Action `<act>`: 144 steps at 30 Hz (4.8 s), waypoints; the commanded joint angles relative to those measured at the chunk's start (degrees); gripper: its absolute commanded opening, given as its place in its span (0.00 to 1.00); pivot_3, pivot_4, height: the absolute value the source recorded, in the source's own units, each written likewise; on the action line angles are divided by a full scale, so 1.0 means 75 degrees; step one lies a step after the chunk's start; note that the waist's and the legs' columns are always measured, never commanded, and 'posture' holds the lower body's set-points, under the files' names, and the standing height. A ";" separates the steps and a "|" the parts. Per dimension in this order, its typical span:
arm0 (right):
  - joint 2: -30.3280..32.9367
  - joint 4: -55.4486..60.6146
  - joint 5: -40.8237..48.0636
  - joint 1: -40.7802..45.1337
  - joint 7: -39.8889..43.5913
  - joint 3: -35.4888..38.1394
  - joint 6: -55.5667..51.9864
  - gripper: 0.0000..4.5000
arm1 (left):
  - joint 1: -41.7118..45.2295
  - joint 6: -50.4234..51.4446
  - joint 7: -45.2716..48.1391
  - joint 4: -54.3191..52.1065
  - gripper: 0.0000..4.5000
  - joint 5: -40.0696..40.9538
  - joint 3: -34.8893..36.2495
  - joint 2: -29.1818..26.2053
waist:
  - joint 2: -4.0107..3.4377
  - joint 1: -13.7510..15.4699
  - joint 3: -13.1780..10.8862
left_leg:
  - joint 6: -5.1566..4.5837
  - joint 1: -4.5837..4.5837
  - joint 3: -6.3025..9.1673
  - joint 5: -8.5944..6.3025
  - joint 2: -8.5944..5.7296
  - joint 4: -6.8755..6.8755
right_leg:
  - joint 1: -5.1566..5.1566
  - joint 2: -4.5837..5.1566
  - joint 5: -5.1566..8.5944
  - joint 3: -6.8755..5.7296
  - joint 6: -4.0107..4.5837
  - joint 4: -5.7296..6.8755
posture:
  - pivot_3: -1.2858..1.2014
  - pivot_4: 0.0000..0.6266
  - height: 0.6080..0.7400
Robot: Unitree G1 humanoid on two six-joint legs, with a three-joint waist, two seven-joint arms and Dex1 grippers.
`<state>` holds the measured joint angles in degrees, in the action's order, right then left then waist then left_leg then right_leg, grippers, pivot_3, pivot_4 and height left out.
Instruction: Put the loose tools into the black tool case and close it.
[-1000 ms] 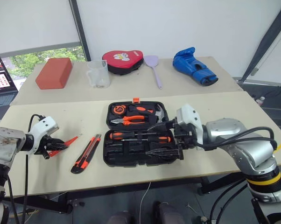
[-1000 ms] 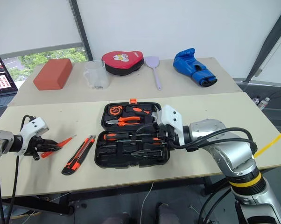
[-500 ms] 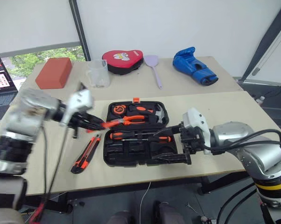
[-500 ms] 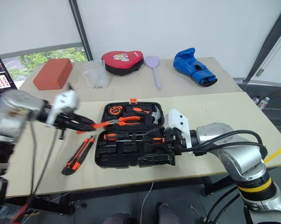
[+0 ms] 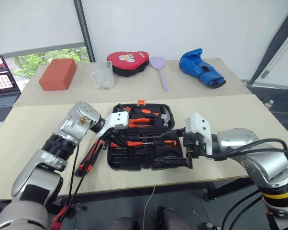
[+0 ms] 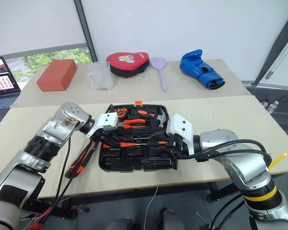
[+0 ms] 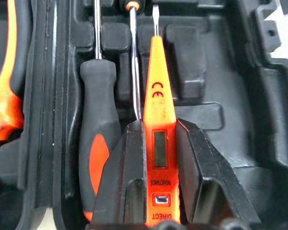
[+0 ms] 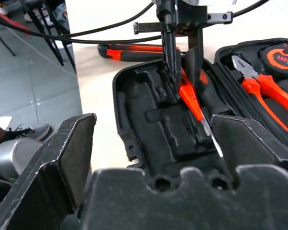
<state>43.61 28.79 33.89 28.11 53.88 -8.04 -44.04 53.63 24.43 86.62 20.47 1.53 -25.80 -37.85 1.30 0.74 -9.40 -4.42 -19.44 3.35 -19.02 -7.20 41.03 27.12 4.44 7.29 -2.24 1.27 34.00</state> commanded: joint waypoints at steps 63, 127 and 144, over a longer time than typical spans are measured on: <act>-0.0395 0.0098 0.0241 -0.0130 -0.0264 0.0228 -0.0029 1.00 | -0.1287 0.1578 -0.0892 0.0220 0.01 0.2273 0.2237 0.0667 | -0.0002 0.0003 0.0004 | 0.0000 0.0012 0.0000 -0.0001 -0.0001 0.0023 | -0.0008 -0.0001 -0.0001 0.0002 -0.0001 0.0003 | 0.52 0.24 1.00; -0.0659 -0.0633 0.0337 0.0883 0.1161 -0.0240 0.0234 1.00 | -0.7318 0.4844 -0.5497 -0.6452 0.99 0.3641 0.6666 -0.1354 | -0.0016 -0.0004 0.0001 | 0.0078 0.0049 0.0001 -0.0038 0.0003 -0.0031 | -0.0013 -0.0011 0.0001 0.0000 0.0001 0.0002 | 0.52 0.24 1.00; -0.0464 -0.0126 0.0498 0.0489 0.0779 0.0005 -0.0028 1.00 | -0.6634 0.4275 -0.6781 -0.5138 0.40 0.2525 0.4886 -0.1306 | -0.0033 0.0017 0.0005 | 0.0094 0.0157 0.0001 -0.0051 0.0005 -0.0064 | -0.0105 -0.0011 0.0044 0.0008 -0.0053 -0.0003 | 0.52 0.24 1.00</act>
<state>39.43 25.78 35.49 31.59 59.45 -10.18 -43.35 3.74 57.34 36.82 -20.71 22.06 10.46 -47.24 1.06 0.87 -9.36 -3.71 -18.26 3.36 -19.41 -7.15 40.53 26.33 4.36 7.60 -2.18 0.91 33.99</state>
